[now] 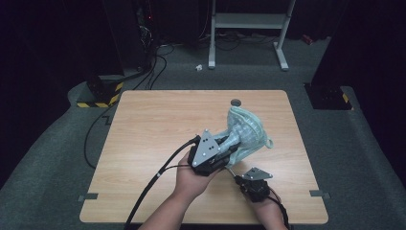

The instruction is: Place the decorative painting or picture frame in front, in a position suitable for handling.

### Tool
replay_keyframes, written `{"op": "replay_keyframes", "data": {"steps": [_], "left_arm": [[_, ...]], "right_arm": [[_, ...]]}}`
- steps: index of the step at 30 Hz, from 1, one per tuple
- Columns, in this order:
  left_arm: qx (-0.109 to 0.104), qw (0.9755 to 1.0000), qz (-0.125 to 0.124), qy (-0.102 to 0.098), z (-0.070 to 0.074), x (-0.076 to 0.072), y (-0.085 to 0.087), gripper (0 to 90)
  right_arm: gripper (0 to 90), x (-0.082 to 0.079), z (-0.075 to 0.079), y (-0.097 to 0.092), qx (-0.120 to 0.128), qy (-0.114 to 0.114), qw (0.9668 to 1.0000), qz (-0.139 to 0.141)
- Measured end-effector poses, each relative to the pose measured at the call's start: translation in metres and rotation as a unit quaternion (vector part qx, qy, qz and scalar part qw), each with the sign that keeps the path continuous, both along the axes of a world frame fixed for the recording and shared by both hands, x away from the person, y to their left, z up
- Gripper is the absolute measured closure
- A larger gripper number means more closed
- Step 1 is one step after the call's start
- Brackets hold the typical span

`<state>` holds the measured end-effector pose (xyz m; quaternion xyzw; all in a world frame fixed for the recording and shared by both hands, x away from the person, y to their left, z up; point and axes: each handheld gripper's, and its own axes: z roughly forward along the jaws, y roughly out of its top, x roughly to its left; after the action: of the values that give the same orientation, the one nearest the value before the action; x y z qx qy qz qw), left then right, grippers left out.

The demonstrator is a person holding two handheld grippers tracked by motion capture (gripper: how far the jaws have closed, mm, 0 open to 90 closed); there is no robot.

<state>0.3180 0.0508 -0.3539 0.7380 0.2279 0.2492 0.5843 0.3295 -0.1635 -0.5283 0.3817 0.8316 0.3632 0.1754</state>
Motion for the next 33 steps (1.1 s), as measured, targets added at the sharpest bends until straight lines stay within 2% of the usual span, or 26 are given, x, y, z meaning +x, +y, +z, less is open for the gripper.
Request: {"op": "replay_keyframes", "data": {"steps": [3,6,10,12,16,19,20,21,22,23,24,25,29,30,31,33], "left_arm": [[-0.001,1.0,0.004,0.003,-0.007,-0.005,0.009,71.5],[-0.01,0.9999,0.009,0.006,-0.02,-0.016,0.028,71.5],[-0.006,0.9998,0.019,0.006,-0.028,-0.025,0.039,71.5],[-0.01,0.9996,0.025,0.014,-0.035,-0.032,0.05,71.5],[-0.009,0.9993,0.031,0.019,-0.041,-0.037,0.057,71.5],[-0.011,0.9993,0.031,0.019,-0.038,-0.036,0.056,71.5],[-0.013,0.9993,0.03,0.02,-0.035,-0.034,0.055,71.5],[-0.02,0.9994,0.023,0.018,-0.026,-0.029,0.048,71.5],[-0.02,0.9994,0.023,0.018,-0.026,-0.029,0.048,71.5],[-0.018,0.9996,0.021,0.01,-0.021,-0.027,0.043,71.5],[-0.017,0.9997,0.015,0.002,-0.01,-0.022,0.031,71.5],[-0.017,0.9997,0.015,0.002,-0.01,-0.022,0.031,71.5],[-0.01,0.9998,0.004,-0.016,0.012,-0.013,0.005,71.5],[-0.004,0.9998,-0.002,-0.022,0.021,-0.008,-0.007,71.5],[-0.004,0.9998,-0.002,-0.022,0.021,-0.008,-0.007,71.5],[0.005,0.9996,-0.007,-0.026,0.029,-0.001,-0.022,71.6]], "right_arm": [[87.6,0.0,0.0,0.0,0.001,0.001,1.0,0.0],[87.4,0.0,0.0,0.0,0.0,0.0,1.0,0.0],[87.3,0.0,0.0,0.001,-0.001,0.0,1.0,0.0],[87.4,-0.001,0.0,0.001,-0.002,0.0,1.0,0.0],[87.5,-0.001,0.0,0.001,-0.003,-0.001,1.0,-0.001],[87.5,-0.001,0.0,0.001,-0.005,-0.004,1.0,0.001],[87.6,-0.001,0.0,0.001,-0.005,-0.005,1.0,0.0],[87.6,-0.001,0.0,0.001,-0.005,-0.005,1.0,0.0],[87.6,-0.001,0.0,0.001,-0.005,-0.005,1.0,0.0],[87.5,-0.001,0.0,0.001,-0.004,-0.002,1.0,-0.001],[87.5,-0.001,0.0,0.001,-0.004,-0.002,1.0,-0.001],[87.5,-0.001,0.0,0.001,-0.004,-0.002,1.0,-0.001],[87.4,0.0,0.0,0.001,-0.004,-0.006,1.0,0.001],[87.3,0.0,0.0,0.001,-0.002,-0.004,1.0,0.0],[87.3,0.0,0.0,0.001,-0.002,-0.004,1.0,0.0],[87.2,0.0,0.0,0.001,-0.002,-0.004,1.0,0.001]]}}
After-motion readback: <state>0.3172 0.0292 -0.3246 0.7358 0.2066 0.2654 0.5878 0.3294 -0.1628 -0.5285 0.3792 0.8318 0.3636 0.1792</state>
